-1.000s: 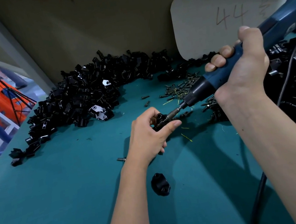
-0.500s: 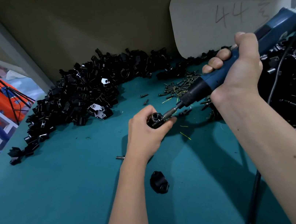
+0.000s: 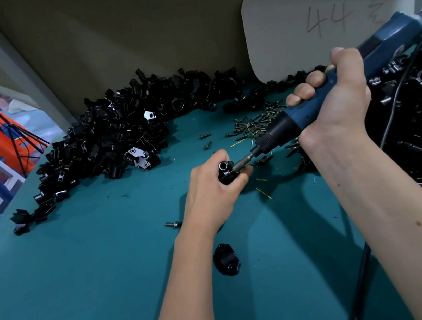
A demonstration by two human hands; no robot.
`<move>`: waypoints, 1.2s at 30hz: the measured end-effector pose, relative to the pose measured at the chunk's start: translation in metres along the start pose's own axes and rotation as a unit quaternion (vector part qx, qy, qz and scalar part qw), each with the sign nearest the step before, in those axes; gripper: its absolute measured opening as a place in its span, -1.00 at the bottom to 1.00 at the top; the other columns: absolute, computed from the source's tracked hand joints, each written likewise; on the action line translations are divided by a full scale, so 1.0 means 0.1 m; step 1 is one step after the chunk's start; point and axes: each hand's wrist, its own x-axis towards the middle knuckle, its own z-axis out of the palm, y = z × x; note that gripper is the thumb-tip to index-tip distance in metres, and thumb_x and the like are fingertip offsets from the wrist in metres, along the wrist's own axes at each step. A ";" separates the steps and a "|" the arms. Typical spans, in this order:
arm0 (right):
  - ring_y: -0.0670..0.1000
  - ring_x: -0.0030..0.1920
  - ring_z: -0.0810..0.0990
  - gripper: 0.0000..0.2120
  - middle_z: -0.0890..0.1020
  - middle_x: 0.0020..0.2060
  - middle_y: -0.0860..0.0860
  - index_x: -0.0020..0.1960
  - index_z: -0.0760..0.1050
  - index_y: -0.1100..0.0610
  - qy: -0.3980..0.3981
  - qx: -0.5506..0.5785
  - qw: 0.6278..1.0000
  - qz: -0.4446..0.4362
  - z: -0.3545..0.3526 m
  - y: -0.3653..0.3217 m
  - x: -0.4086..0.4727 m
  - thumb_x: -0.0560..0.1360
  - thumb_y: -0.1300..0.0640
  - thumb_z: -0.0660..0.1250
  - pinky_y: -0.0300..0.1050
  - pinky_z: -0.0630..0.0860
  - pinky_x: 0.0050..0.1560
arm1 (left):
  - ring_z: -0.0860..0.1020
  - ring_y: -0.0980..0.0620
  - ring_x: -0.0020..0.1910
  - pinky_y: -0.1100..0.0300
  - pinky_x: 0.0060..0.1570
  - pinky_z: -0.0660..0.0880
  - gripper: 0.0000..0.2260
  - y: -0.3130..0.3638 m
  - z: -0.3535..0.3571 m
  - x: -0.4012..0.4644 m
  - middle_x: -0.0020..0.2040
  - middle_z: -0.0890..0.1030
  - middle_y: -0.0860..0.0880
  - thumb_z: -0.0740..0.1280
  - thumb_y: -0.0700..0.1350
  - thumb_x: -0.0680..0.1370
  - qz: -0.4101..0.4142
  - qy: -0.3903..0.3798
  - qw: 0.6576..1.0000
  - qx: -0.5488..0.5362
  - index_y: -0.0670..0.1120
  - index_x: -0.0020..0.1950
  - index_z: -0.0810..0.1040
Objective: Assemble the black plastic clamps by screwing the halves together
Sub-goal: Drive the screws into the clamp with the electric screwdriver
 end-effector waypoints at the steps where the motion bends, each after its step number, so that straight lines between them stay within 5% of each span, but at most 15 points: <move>1: -0.01 -0.47 0.34 -0.77 0.40 -0.42 -0.01 -0.12 0.27 0.09 -0.001 -0.001 1.000 -0.003 0.00 0.00 0.00 0.58 0.15 0.33 -0.17 0.36 -0.40 | 0.26 0.07 -0.39 0.08 -0.40 0.24 -0.59 0.00 0.00 0.00 -0.37 0.41 0.12 0.47 0.13 0.52 -0.001 0.001 1.000 0.006 0.02 -0.22 0.26; 7: 0.00 -0.47 0.34 -0.76 0.41 -0.42 0.00 0.02 0.25 0.13 -0.006 -0.014 1.000 -0.020 0.02 0.01 0.00 0.57 0.16 0.34 -0.14 0.36 -0.40 | 0.28 0.06 -0.38 0.08 -0.40 0.25 -0.60 -0.01 0.03 0.01 -0.38 0.37 0.08 0.45 0.17 0.54 -0.010 0.004 1.000 0.016 0.09 -0.23 0.25; 25: 0.00 -0.46 0.33 -0.75 0.39 -0.42 0.00 -0.14 0.27 0.10 -0.010 -0.008 1.000 -0.016 0.01 0.04 -0.01 0.58 0.15 0.34 -0.13 0.35 -0.39 | 0.27 0.05 -0.38 0.10 -0.40 0.23 -0.58 -0.01 0.04 0.00 -0.37 0.37 0.07 0.47 0.19 0.52 -0.017 0.001 1.000 0.023 0.06 -0.22 0.25; 36: 0.00 -0.46 0.32 -0.78 0.39 -0.41 0.01 0.00 0.25 0.13 -0.020 -0.009 0.999 -0.024 0.00 0.05 -0.04 0.59 0.15 0.32 -0.14 0.35 -0.38 | 0.29 0.06 -0.42 0.09 -0.41 0.27 -0.58 -0.02 0.04 0.01 -0.34 0.47 0.05 0.41 0.30 0.46 -0.035 -0.013 0.999 0.018 0.05 -0.19 0.29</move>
